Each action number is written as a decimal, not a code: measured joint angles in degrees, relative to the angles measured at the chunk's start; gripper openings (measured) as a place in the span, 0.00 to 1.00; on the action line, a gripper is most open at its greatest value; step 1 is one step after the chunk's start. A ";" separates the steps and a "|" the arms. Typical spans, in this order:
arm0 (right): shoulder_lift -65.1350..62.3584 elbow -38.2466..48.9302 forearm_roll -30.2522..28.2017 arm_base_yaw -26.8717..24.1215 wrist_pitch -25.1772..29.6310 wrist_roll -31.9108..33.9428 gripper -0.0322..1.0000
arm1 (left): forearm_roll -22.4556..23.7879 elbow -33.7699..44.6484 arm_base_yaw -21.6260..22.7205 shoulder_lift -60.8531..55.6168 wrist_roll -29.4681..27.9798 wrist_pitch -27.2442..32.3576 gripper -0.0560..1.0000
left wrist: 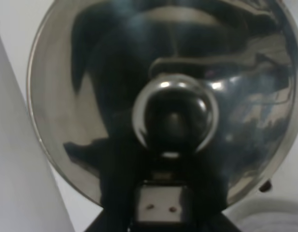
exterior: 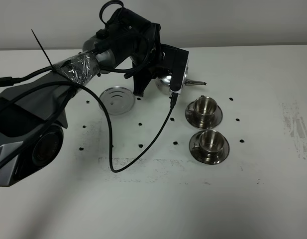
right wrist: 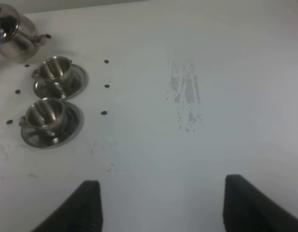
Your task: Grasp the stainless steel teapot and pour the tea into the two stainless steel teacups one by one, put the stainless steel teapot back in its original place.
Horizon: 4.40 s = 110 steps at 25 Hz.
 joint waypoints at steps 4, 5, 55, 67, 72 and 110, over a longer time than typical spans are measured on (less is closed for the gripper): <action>0.00 0.00 0.00 0.00 0.00 0.00 0.54 | 0.05 0.00 -0.49 0.00 0.66 -1.67 0.23; 0.00 0.00 0.00 0.00 0.00 0.00 0.54 | 0.05 0.00 -0.49 0.00 1.04 -1.82 0.23; 0.00 0.00 0.00 0.00 0.00 0.00 0.54 | 6.21 0.00 -2.34 0.04 14.85 -4.55 0.23; 0.00 0.00 0.00 0.00 0.00 0.00 0.54 | 6.21 0.00 -2.36 0.04 18.96 -5.30 0.23; 0.00 0.00 0.00 0.00 0.00 0.00 0.54 | 6.90 0.00 -2.52 0.04 19.46 -5.98 0.23; 0.00 0.00 0.00 0.00 0.00 0.00 0.54 | 9.53 0.00 -3.26 0.04 19.77 -8.10 0.23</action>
